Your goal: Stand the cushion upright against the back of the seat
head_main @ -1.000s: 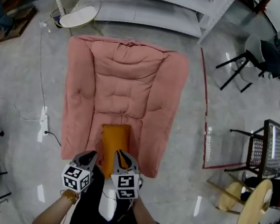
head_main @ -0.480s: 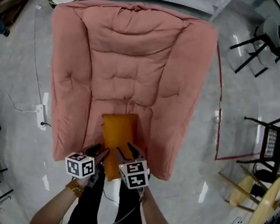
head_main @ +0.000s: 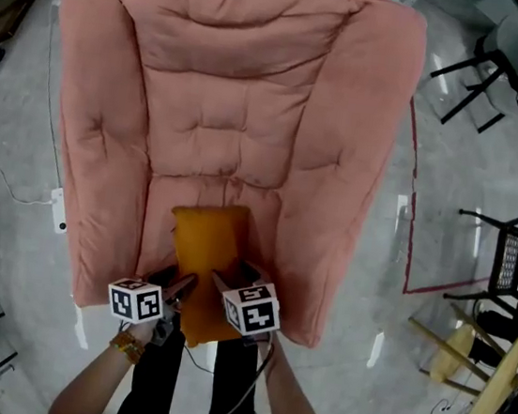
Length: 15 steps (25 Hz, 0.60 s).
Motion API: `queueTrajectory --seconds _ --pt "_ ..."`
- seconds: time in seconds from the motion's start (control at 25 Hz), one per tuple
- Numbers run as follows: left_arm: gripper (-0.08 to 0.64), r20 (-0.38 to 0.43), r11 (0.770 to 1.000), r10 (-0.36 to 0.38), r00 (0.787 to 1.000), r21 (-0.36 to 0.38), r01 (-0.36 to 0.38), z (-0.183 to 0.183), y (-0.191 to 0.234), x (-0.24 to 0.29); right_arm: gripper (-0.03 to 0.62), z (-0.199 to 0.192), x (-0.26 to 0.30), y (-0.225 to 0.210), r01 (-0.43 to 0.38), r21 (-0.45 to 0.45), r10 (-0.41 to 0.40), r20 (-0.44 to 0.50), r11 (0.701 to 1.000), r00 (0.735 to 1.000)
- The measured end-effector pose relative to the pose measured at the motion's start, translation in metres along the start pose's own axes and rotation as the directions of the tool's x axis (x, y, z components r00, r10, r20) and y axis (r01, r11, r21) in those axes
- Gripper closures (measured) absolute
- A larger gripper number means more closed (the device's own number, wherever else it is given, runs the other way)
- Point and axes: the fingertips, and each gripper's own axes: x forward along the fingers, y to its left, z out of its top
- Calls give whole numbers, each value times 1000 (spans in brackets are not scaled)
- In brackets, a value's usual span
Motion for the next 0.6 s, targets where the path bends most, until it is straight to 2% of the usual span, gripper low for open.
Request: queueTrajectory --seconds 0.12,0.24,0.32,0.6 --pt "293 -11 999 -1 1000 -36 1 -9 9 9 316 -7 7 -4 -30 50 30 -15 998 999" --pt "293 -10 998 -14 1000 -60 13 -13 13 16 318 -11 13 -5 -38 52 40 -34 998 999" --pt "297 -7 999 -3 1000 -46 3 -13 13 16 329 -12 16 -5 -46 52 48 -46 998 998" --pt "423 8 999 27 1000 24 -27 -5 4 8 439 -7 13 7 -24 1 24 -34 1000 999"
